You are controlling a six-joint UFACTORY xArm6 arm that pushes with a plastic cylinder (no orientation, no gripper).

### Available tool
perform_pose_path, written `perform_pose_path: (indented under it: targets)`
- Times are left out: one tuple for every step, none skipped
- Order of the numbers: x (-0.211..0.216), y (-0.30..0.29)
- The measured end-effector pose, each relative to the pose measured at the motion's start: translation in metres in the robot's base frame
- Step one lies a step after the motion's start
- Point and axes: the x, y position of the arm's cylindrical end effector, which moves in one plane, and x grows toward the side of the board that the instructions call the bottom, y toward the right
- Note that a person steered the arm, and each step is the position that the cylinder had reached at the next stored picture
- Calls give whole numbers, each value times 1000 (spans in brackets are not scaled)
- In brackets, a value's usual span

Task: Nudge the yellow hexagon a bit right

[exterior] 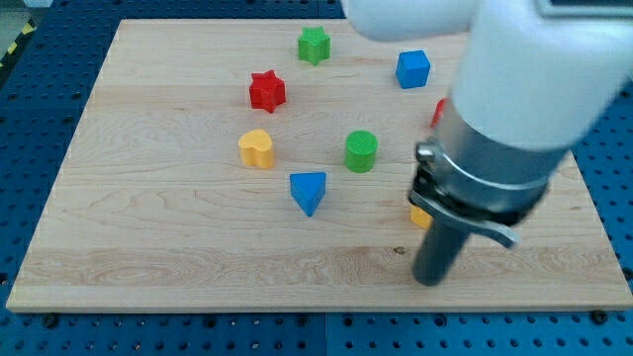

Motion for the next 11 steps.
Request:
perform_pose_path:
  targets:
    - [-8, -4]
    - [-22, -24]
    - [-49, -40]
    - [-50, -40]
    - [-64, -37]
    - [-77, -37]
    - [-87, -36]
    - [-79, -33]
    - [-72, -13]
    - [-71, 8]
    - [-71, 22]
